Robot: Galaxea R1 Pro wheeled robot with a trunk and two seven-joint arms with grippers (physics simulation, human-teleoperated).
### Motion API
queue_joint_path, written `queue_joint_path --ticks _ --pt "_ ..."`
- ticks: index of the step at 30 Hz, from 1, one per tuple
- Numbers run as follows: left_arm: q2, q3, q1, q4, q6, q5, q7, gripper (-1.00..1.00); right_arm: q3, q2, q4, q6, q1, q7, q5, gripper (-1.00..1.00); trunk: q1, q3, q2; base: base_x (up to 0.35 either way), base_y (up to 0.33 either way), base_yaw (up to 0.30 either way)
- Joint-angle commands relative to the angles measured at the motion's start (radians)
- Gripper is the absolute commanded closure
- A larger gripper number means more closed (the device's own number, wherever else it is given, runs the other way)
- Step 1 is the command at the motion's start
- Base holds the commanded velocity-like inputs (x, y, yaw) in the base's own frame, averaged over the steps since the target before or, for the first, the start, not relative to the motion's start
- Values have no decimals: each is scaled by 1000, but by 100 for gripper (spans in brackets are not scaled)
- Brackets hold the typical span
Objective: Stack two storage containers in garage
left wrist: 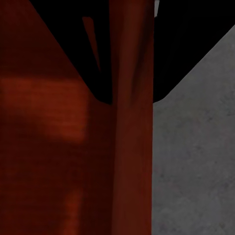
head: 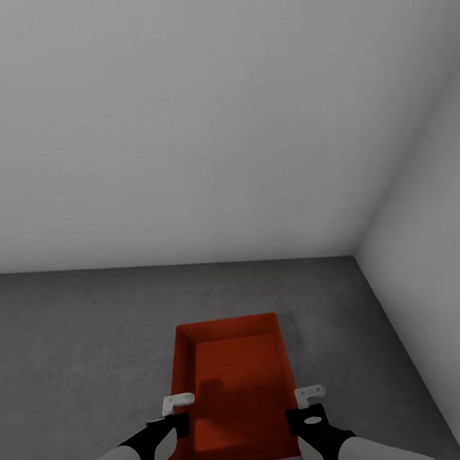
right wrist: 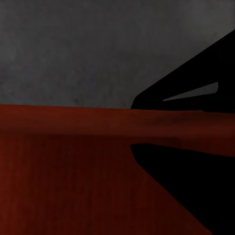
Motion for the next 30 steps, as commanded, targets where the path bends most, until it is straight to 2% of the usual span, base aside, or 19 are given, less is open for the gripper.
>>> queue_joint_path --ticks 1,30 --pt "0 7 1 0 9 19 13 100 -28 -26 -1 -63 -1 -9 2 100 4 -4 -8 0 0 0" --pt "0 7 1 0 9 19 13 100 -29 -26 -1 -63 -1 -9 2 100 115 -95 -211 0 0 0"
